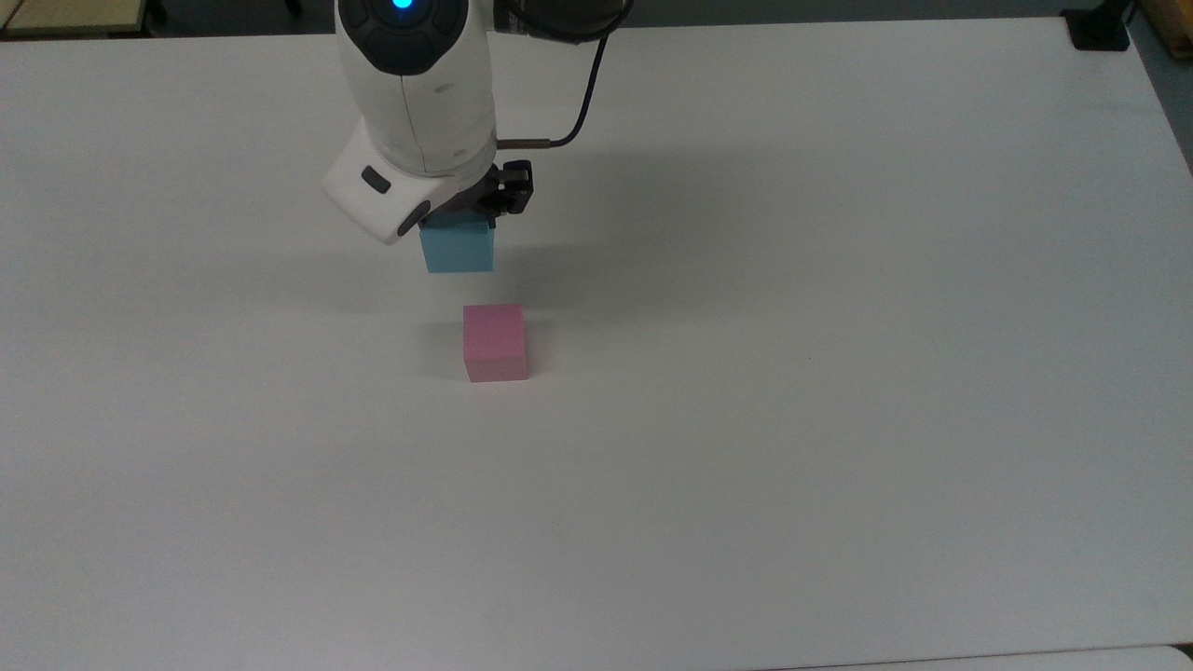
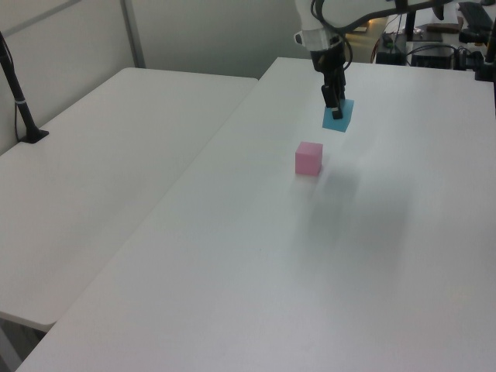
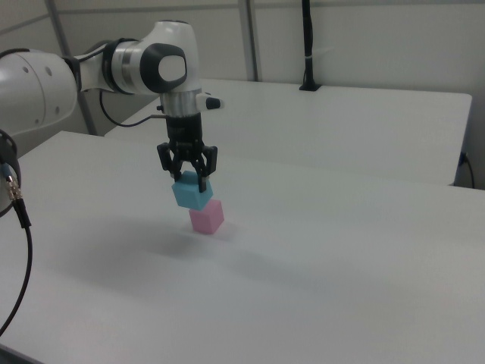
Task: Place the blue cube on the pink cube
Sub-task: 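Carry the held blue cube over the pink cube and lower it, then set the blue cube onto the pink cube's top face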
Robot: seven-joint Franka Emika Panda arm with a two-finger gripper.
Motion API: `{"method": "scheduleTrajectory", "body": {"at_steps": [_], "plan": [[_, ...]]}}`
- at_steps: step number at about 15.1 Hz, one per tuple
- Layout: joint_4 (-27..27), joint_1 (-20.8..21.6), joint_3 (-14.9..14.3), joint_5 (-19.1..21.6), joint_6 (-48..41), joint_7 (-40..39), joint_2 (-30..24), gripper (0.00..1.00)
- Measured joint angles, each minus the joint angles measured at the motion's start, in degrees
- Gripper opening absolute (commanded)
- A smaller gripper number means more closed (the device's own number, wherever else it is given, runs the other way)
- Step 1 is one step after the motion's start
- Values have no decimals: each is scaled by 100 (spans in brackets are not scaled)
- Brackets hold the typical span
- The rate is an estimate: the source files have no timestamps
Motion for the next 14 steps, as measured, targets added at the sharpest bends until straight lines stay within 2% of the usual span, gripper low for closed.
{"method": "scheduleTrajectory", "body": {"at_steps": [6, 14], "plan": [[30, 15, 60, 0, 430, -5, 319, 27], [471, 61, 72, 1, 595, -5, 685, 29]]}}
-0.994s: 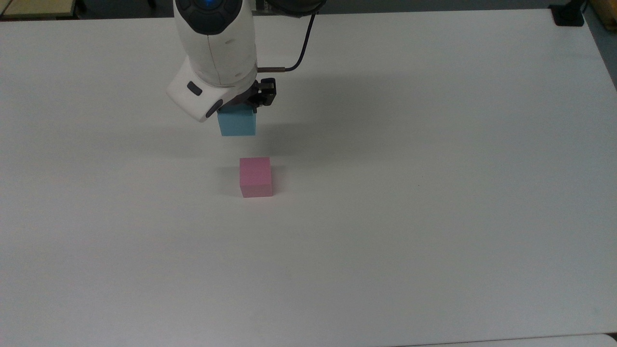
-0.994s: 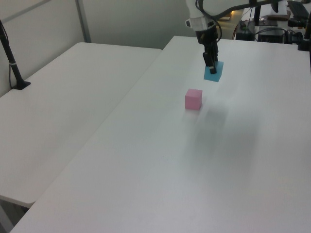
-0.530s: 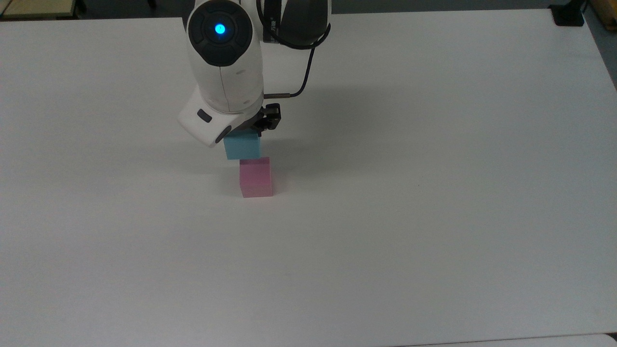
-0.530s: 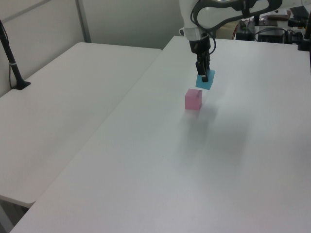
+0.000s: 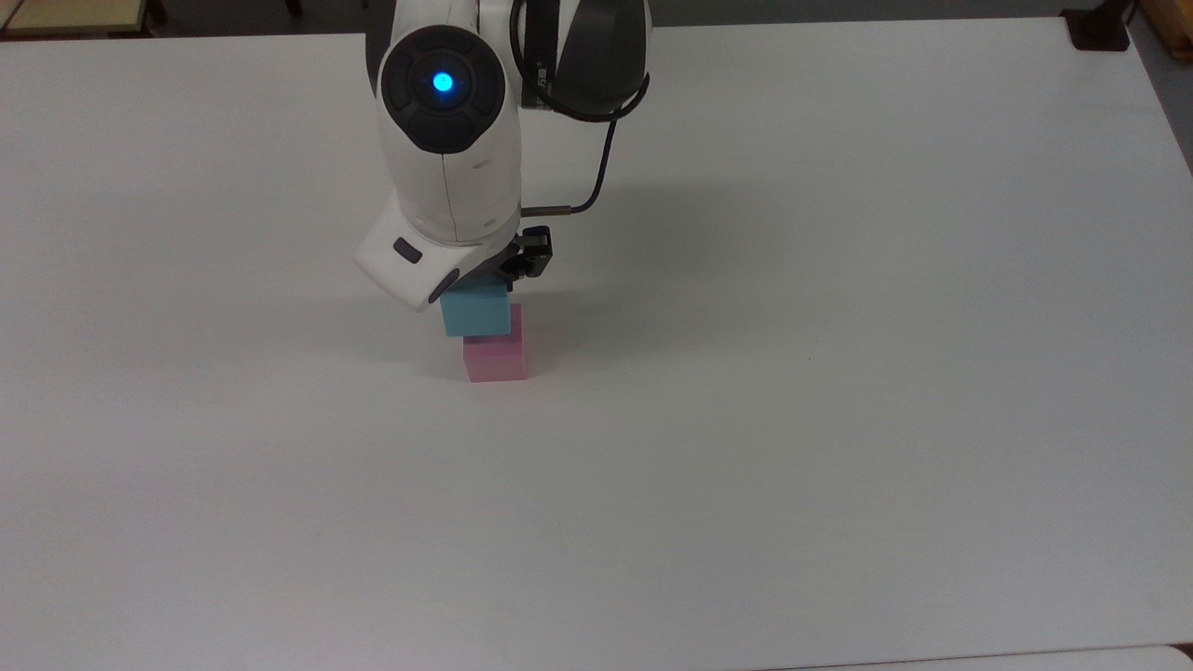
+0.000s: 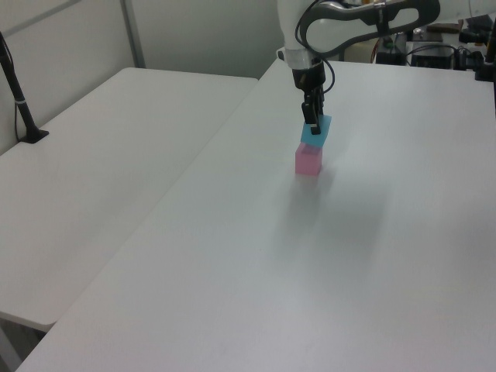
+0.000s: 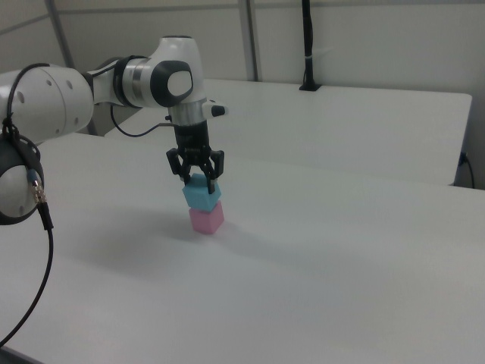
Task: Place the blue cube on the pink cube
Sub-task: 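Set the blue cube onto the pink cube's top face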
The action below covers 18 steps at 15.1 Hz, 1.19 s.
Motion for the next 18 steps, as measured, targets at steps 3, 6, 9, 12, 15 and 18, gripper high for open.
{"method": "scheduleTrajectory", "body": {"at_steps": [3, 6, 9, 12, 15, 18], "plan": [[5, 3, 3, 0, 70, 0, 42, 33], [6, 10, 37, 0, 81, 0, 84, 38], [6, 13, 62, 0, 81, 0, 114, 45], [6, 18, 76, 0, 87, 0, 124, 60], [6, 20, 78, 0, 89, 0, 125, 66], [6, 20, 79, 0, 99, 0, 126, 83]]}}
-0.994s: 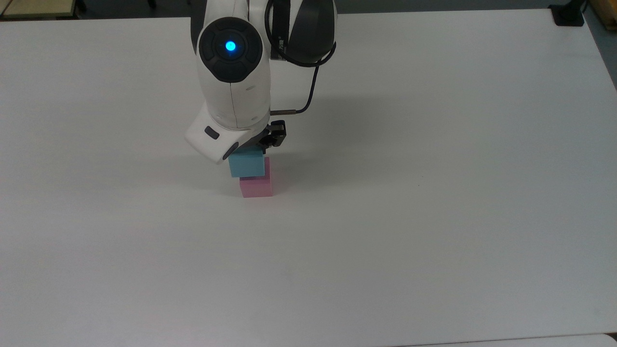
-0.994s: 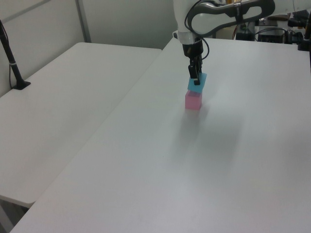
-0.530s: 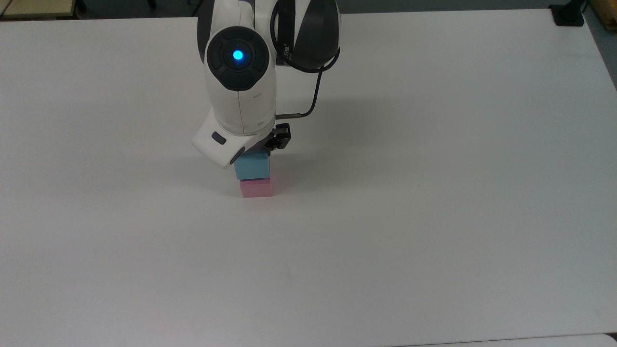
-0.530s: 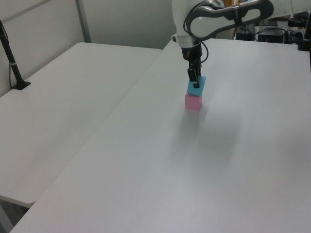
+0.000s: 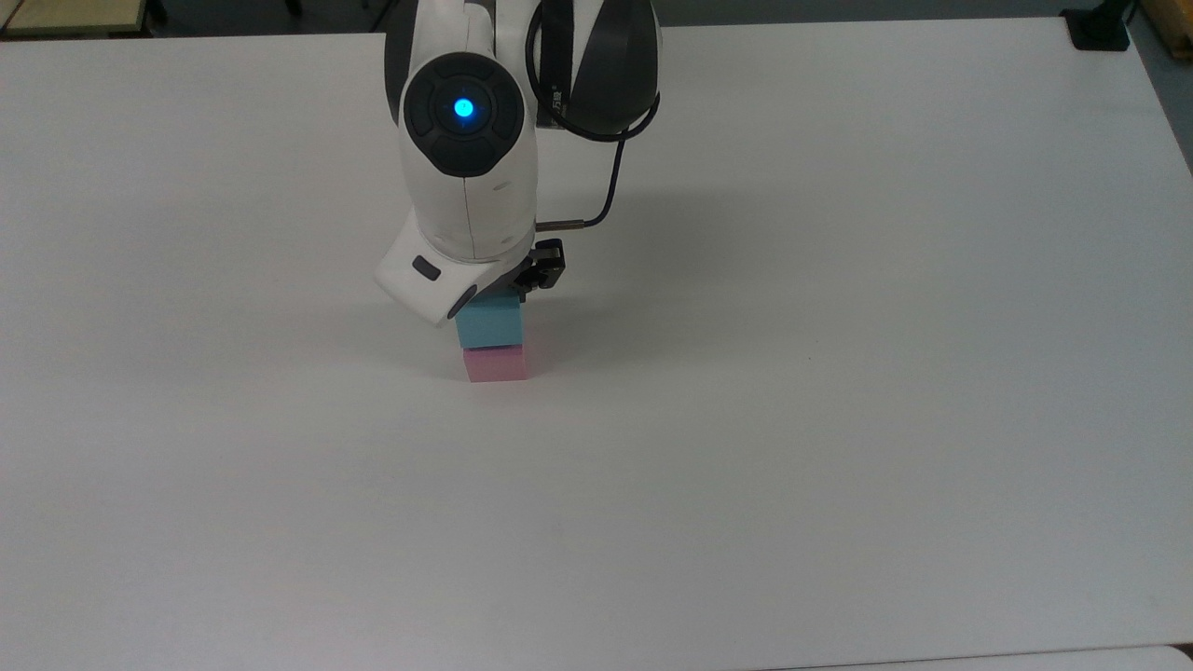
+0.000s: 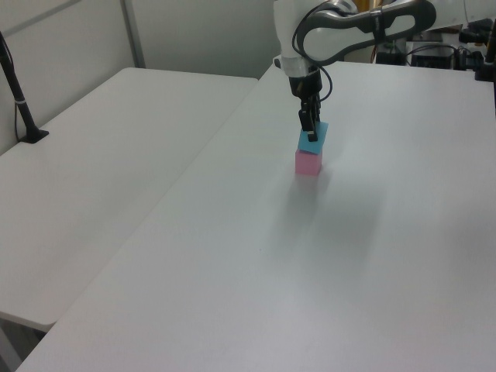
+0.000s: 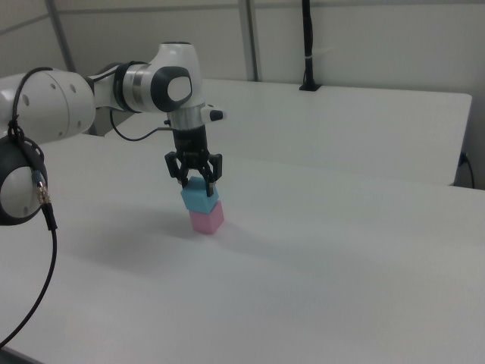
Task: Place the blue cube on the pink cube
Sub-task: 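Set the blue cube onto the pink cube's top face, then open the gripper and raise it away from the stacked cubes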
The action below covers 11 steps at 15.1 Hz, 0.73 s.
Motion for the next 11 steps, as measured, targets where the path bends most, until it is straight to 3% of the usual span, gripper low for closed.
{"method": "scheduleTrajectory", "body": {"at_steps": [2, 11], "plan": [[0, 0, 0, 0, 93, 0, 2, 99], [29, -4, 0, 0, 175, 5, -7, 100]]}}
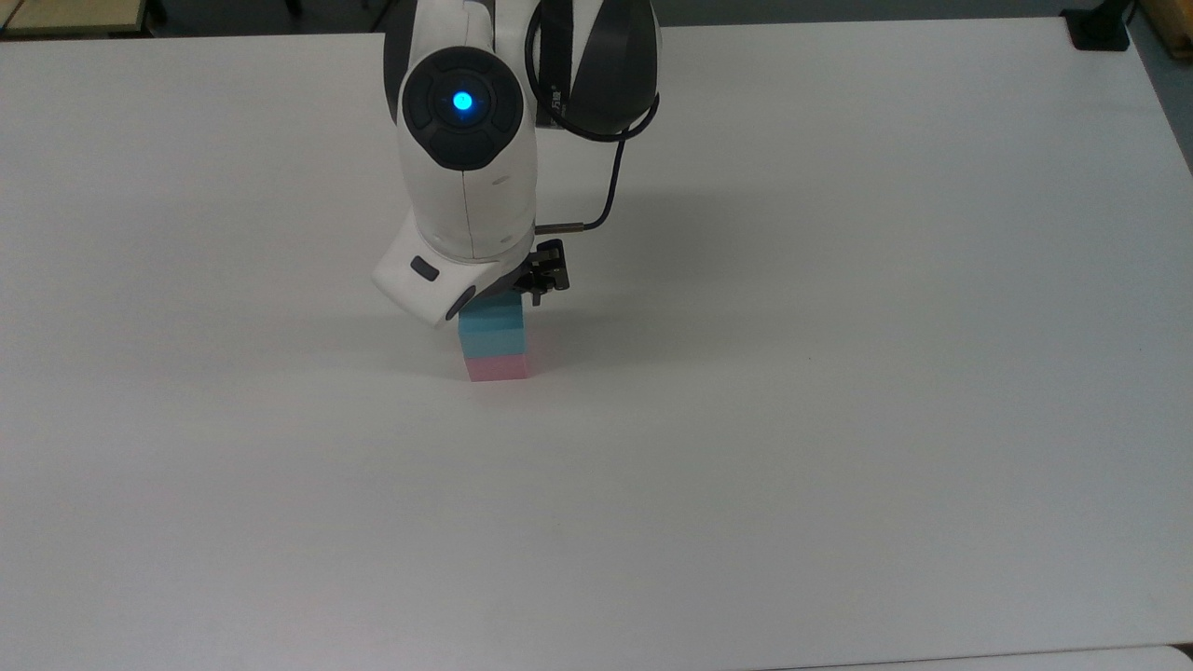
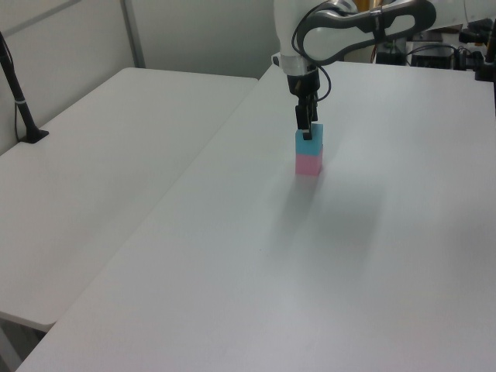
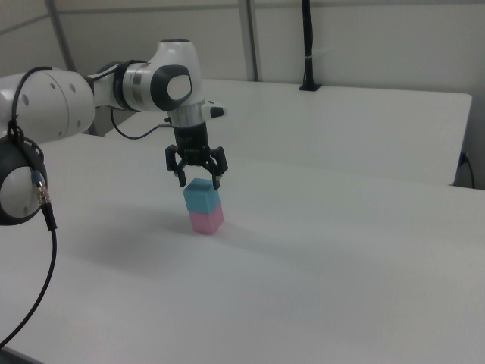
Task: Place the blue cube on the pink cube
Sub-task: 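Open the gripper and raise it away from the stacked cubes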
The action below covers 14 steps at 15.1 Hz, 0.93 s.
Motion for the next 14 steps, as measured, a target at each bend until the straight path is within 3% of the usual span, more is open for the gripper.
{"method": "scheduleTrajectory", "body": {"at_steps": [4, 8, 14], "plan": [[155, -11, -1, 0, -163, 1, -303, 100], [122, 8, -1, 0, -387, 409, -1096, 100], [-757, 4, -1, 0, -802, 813, -2444, 100]]}}
